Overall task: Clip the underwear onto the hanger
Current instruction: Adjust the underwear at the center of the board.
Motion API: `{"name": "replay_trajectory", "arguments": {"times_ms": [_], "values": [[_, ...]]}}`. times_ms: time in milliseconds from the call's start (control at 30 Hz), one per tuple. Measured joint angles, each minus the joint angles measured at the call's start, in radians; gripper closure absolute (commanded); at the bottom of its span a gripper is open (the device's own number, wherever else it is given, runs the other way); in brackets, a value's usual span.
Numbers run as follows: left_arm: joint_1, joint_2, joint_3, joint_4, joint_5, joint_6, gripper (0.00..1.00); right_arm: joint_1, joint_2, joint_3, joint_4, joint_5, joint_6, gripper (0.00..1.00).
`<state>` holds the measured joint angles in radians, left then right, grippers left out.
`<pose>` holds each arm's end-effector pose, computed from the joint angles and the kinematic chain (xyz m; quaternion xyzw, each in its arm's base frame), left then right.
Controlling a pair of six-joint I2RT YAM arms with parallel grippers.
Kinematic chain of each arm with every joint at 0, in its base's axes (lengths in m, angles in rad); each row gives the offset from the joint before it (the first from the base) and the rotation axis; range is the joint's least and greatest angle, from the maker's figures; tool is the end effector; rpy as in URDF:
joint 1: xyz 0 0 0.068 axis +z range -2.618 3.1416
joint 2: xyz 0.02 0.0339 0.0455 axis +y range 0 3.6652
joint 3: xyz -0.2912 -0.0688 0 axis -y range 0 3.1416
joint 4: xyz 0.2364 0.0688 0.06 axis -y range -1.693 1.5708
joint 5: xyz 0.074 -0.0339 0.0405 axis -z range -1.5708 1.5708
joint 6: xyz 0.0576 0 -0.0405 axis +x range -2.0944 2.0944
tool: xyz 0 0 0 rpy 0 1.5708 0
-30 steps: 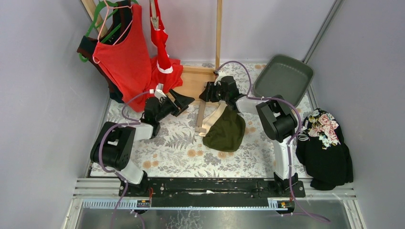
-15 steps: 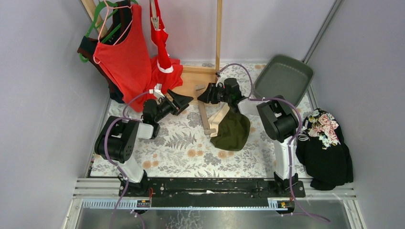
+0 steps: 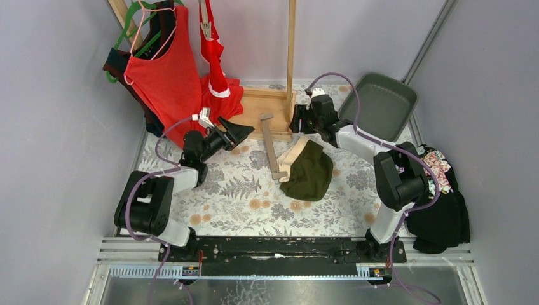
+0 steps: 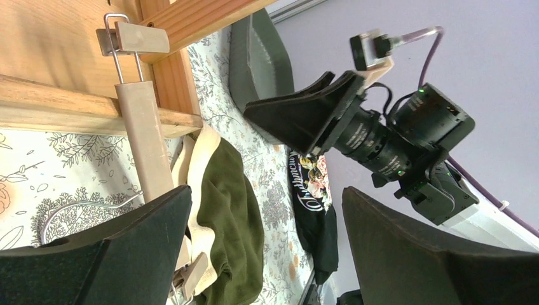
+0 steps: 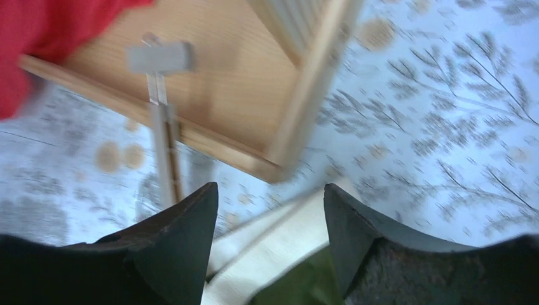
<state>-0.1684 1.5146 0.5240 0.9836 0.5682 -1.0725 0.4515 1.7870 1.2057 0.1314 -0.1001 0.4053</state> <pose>0.2964 -0.0818 0.2386 -0.1199 0.6990 -0.5551 0.4347 0.3855 0.1933 0.2612 -0.0461 0.8451 0.2591 0.4653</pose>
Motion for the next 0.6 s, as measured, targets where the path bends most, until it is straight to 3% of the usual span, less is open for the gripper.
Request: {"name": "replay_trajectory", "arguments": {"times_ms": [300,600], "values": [[0.000,-0.029,-0.013,-0.052,0.000,0.028,0.14,-0.037,0.027,-0.053,-0.147,0.060,-0.111,0.26],[0.000,-0.029,-0.027,-0.063,0.001,0.033,0.14,-0.116,0.105,-0.059,-0.133,-0.031,-0.139,0.35]]}}
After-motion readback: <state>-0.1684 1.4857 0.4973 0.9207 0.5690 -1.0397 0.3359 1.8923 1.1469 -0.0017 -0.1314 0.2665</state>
